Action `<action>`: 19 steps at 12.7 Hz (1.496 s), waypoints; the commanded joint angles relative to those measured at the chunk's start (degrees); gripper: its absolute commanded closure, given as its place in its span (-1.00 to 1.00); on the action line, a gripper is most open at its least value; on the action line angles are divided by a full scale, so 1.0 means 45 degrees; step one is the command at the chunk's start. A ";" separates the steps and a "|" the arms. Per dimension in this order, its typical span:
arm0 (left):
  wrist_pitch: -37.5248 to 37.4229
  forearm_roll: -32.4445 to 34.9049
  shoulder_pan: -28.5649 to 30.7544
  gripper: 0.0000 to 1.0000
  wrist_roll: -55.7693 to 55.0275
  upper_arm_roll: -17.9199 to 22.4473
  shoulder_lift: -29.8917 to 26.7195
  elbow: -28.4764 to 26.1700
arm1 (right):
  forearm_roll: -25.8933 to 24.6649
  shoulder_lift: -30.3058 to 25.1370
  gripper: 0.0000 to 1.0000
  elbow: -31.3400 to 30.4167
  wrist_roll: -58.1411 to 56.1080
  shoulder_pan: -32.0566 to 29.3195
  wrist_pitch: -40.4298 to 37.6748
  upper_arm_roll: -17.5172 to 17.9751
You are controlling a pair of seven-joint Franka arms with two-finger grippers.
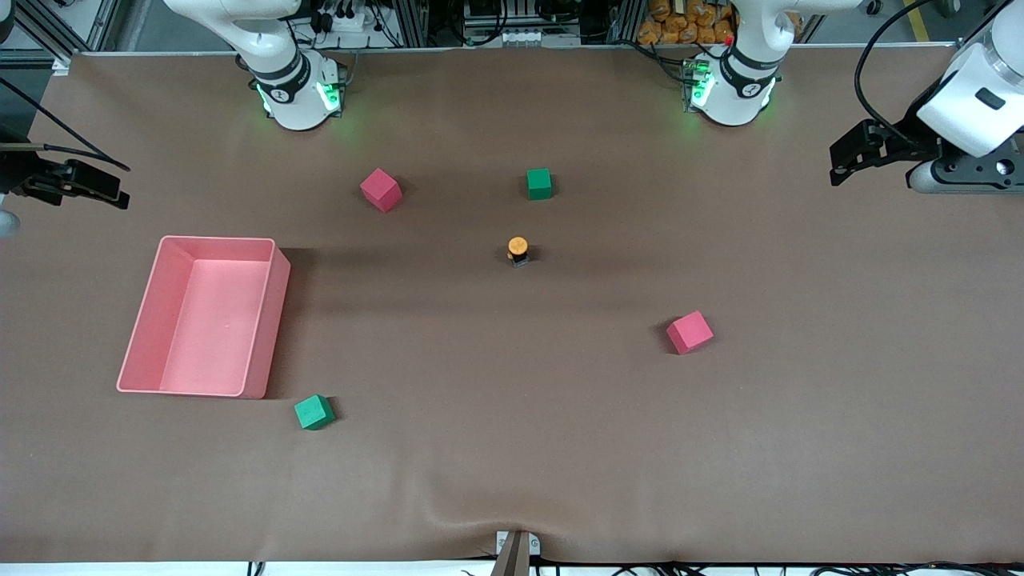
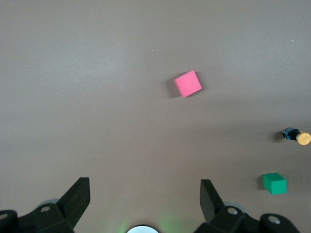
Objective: Place and upright button with both arms
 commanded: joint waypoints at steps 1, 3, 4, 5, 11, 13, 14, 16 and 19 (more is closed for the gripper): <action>-0.0082 0.0266 0.0188 -1.00 0.1240 0.0485 0.0255 0.0328 | -0.0016 -0.0071 -1.00 -0.0022 0.0132 0.0046 -0.0080 -0.0026; -0.0082 0.0305 0.0247 -1.00 0.1638 0.0664 0.0314 0.0328 | -0.0016 -0.0071 -1.00 -0.0022 0.0132 0.0046 -0.0080 -0.0026; -0.0082 0.0402 0.0440 -1.00 0.1696 0.0665 0.0353 0.0309 | -0.0016 -0.0071 -1.00 -0.0022 0.0132 0.0046 -0.0080 -0.0026; -0.0082 0.0422 0.0578 -1.00 0.1716 0.0646 0.0392 0.0328 | -0.0016 -0.0071 -1.00 -0.0022 0.0132 0.0046 -0.0080 -0.0026; -0.0082 0.0422 0.0618 -1.00 0.1911 0.0645 0.0510 0.0407 | 0.0003 -0.0071 -1.00 -0.0022 0.0132 0.0046 -0.0099 -0.0026; -0.0082 0.0403 0.0618 -1.00 0.1931 0.0645 0.0568 0.0426 | -0.0016 -0.0071 -1.00 -0.0022 0.0132 0.0046 -0.0080 -0.0026; -0.0082 0.0345 0.0618 -1.00 0.1912 0.0645 0.0588 0.0426 | 0.0003 -0.0071 -1.00 -0.0022 0.0132 0.0046 -0.0099 -0.0026; -0.0082 0.0228 0.0618 -1.00 0.1697 0.0645 0.0646 0.0426 | -0.0016 -0.0071 -1.00 -0.0022 0.0132 0.0046 -0.0080 -0.0026; 0.0092 -0.0046 0.0774 -1.00 0.1579 0.0645 0.0666 0.0426 | 0.0003 -0.0071 -1.00 -0.0022 0.0132 0.0046 -0.0099 -0.0026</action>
